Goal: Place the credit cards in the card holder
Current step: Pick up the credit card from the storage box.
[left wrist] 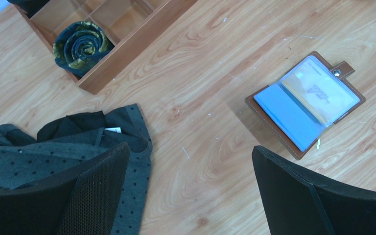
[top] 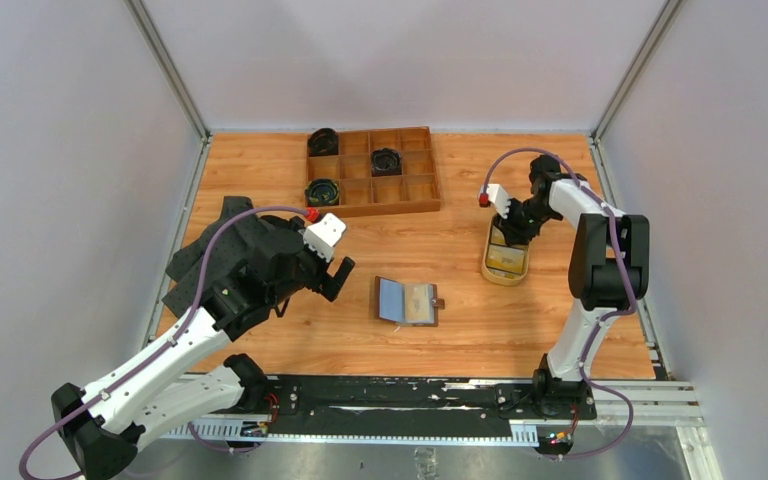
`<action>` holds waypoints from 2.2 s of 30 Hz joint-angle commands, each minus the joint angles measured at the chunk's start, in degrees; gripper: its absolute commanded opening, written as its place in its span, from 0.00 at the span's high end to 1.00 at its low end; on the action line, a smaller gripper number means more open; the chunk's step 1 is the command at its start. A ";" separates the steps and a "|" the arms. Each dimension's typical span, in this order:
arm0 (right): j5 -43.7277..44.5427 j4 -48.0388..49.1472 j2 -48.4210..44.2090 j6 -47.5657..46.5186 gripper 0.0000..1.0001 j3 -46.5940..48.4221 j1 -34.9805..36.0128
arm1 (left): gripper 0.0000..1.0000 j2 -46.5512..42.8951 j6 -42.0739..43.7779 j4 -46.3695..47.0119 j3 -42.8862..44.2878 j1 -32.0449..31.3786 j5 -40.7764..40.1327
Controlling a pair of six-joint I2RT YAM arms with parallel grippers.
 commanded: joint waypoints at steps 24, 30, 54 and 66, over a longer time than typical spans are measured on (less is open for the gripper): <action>5.52 4.04 5.37 0.23 0.45 0.19 0.86 | 0.00 0.23 0.91 -0.32 -0.84 0.36 0.29; 3.79 5.35 -0.84 2.18 0.46 -0.10 0.82 | 0.00 0.26 0.93 -0.40 -0.84 0.36 0.44; -4.14 5.63 -11.53 4.64 0.47 -6.71 0.83 | 0.00 1.07 -10.47 10.68 -0.54 0.54 16.22; -11.51 5.71 -18.63 6.66 0.48 -11.53 0.86 | 0.08 31.97 -43.22 38.11 9.23 0.36 25.14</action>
